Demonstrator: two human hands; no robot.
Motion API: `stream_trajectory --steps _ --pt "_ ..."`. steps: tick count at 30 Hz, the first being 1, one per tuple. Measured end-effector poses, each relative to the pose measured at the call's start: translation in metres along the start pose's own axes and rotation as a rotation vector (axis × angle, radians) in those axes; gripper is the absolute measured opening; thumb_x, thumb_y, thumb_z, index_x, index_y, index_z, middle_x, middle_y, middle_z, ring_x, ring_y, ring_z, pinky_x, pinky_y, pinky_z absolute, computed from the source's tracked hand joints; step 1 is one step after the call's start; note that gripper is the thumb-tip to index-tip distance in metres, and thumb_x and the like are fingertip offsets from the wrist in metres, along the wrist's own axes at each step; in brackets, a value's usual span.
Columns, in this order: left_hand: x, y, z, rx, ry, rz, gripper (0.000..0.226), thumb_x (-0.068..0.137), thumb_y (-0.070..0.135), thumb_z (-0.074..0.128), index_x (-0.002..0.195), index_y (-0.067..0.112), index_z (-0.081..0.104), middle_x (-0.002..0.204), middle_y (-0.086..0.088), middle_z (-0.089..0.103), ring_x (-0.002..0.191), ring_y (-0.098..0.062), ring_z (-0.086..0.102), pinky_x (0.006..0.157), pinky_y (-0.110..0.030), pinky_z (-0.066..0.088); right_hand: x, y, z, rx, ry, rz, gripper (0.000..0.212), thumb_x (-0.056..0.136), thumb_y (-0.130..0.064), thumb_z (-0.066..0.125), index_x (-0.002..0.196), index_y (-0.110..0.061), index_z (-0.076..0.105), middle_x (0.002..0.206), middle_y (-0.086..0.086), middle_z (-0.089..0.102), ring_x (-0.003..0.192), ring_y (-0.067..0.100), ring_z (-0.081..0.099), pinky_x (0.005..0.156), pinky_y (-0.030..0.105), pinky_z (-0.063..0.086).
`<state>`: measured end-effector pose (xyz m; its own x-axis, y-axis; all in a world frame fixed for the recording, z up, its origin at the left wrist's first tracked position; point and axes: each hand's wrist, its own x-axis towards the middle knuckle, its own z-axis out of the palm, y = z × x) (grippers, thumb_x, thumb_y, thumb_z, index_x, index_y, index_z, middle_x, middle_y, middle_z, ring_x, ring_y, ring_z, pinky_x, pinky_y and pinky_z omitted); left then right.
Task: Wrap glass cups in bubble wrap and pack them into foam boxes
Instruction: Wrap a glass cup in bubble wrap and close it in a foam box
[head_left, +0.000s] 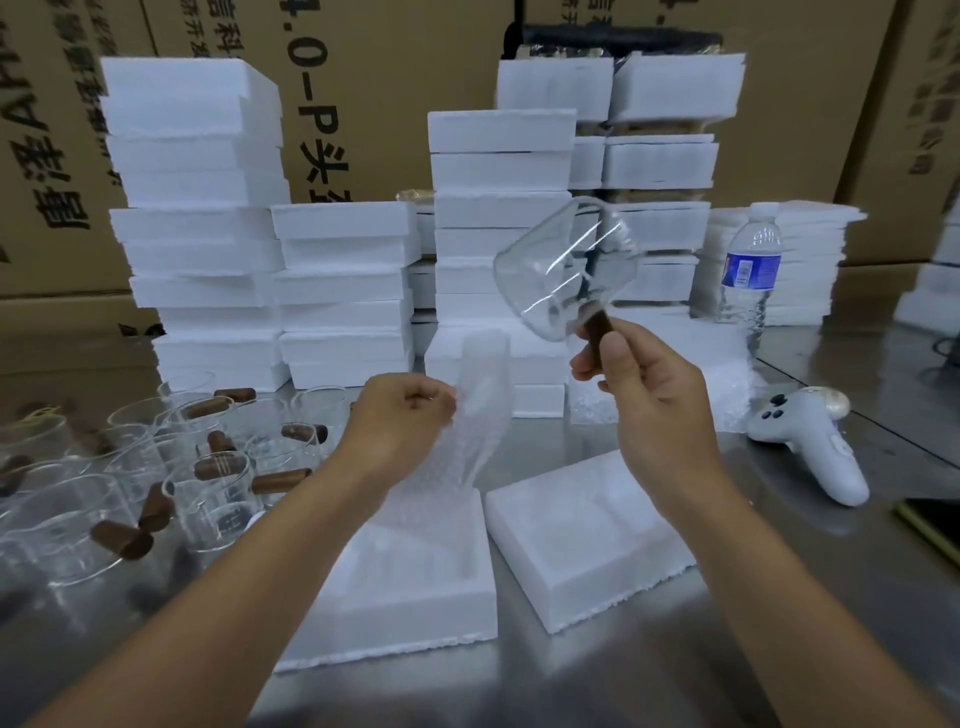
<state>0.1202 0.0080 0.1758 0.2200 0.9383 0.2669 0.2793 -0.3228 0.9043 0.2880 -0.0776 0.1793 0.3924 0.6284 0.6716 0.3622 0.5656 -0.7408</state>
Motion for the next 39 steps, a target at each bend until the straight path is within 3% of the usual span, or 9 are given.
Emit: stream_trajectory --steps 4,11,16,21,24,27,31,36,39 --pt "0.007 0.003 0.002 -0.044 0.149 0.028 0.029 0.088 0.008 0.06 0.065 0.024 0.066 0.053 0.01 0.056 0.05 -0.006 0.048 0.042 -0.008 0.036 -0.005 0.002 0.002 -0.151 -0.096 -0.046 0.014 0.092 -0.032 0.046 0.096 -0.035 0.059 0.08 -0.017 0.062 0.081 -0.004 0.058 0.074 0.013 0.044" --pt "0.015 0.011 -0.009 -0.124 0.338 0.046 0.012 0.092 0.016 0.058 0.089 0.018 0.069 0.066 0.006 0.061 0.058 -0.007 0.052 0.049 -0.014 0.039 -0.008 0.015 -0.003 -0.829 -0.022 -0.161 0.028 0.098 -0.026 0.044 0.114 -0.013 0.063 0.094 -0.001 0.063 0.082 0.022 0.057 0.072 0.031 0.038" --pt "0.013 0.014 -0.014 -0.189 0.35 0.045 0.008 0.093 0.025 0.059 0.094 0.02 0.066 0.068 0.008 0.064 0.058 -0.002 0.055 0.054 -0.015 0.041 -0.008 0.016 -0.004 -1.042 -0.109 -0.229 0.024 0.097 -0.021 0.047 0.106 -0.008 0.065 0.086 0.006 0.065 0.074 0.028 0.057 0.071 0.034 0.032" --pt "0.005 0.019 -0.009 -0.204 0.347 0.098 0.014 0.092 0.022 0.061 0.079 0.027 0.061 0.064 0.007 0.064 0.053 -0.004 0.053 0.046 -0.011 0.04 -0.011 0.012 0.0 -1.01 -0.169 -0.245 0.021 0.096 -0.02 0.049 0.101 -0.009 0.067 0.087 0.005 0.062 0.073 0.026 0.055 0.067 0.033 0.035" --pt "-0.001 0.023 -0.006 -0.22 0.331 0.162 0.012 0.091 0.022 0.062 0.08 0.028 0.061 0.059 0.01 0.063 0.049 0.002 0.053 0.054 -0.02 0.046 -0.011 0.013 0.003 -0.948 -0.147 -0.166 0.024 0.096 -0.026 0.048 0.108 -0.014 0.066 0.096 -0.004 0.048 0.078 0.014 0.045 0.064 0.029 0.034" --pt "-0.008 0.026 -0.003 -0.179 0.308 0.274 0.013 0.089 0.021 0.064 0.081 0.031 0.06 0.063 0.009 0.064 0.061 -0.003 0.058 0.061 -0.019 0.045 -0.009 0.015 0.004 -0.828 -0.144 -0.045 0.024 0.096 -0.033 0.048 0.111 -0.024 0.065 0.087 -0.014 0.037 0.075 0.007 0.043 0.058 0.02 0.035" --pt "-0.013 0.029 -0.001 -0.087 0.339 0.39 0.02 0.089 0.019 0.065 0.081 0.035 0.055 0.07 0.011 0.06 0.068 -0.005 0.058 0.064 -0.012 0.042 -0.005 0.013 0.003 -0.593 -0.177 0.114 0.018 0.095 -0.028 0.051 0.097 -0.029 0.068 0.081 -0.01 0.039 0.07 0.003 0.045 0.06 0.004 0.034" --pt "-0.014 0.031 -0.002 -0.07 0.359 0.432 0.021 0.09 0.018 0.063 0.08 0.034 0.055 0.07 0.014 0.058 0.063 0.002 0.052 0.061 -0.01 0.039 -0.004 0.009 0.001 -0.42 -0.274 0.239 0.027 0.096 -0.024 0.049 0.09 -0.009 0.07 0.075 0.0 0.048 0.08 0.016 0.048 0.064 0.015 0.032" --pt "-0.017 0.032 -0.003 -0.064 0.346 0.454 0.022 0.09 0.017 0.063 0.08 0.035 0.054 0.071 0.014 0.059 0.065 0.001 0.053 0.063 -0.01 0.04 -0.007 0.008 0.003 -0.494 -0.303 0.228 0.021 0.094 -0.027 0.053 0.09 -0.019 0.072 0.074 -0.006 0.042 0.066 0.005 0.044 0.06 0.005 0.034"
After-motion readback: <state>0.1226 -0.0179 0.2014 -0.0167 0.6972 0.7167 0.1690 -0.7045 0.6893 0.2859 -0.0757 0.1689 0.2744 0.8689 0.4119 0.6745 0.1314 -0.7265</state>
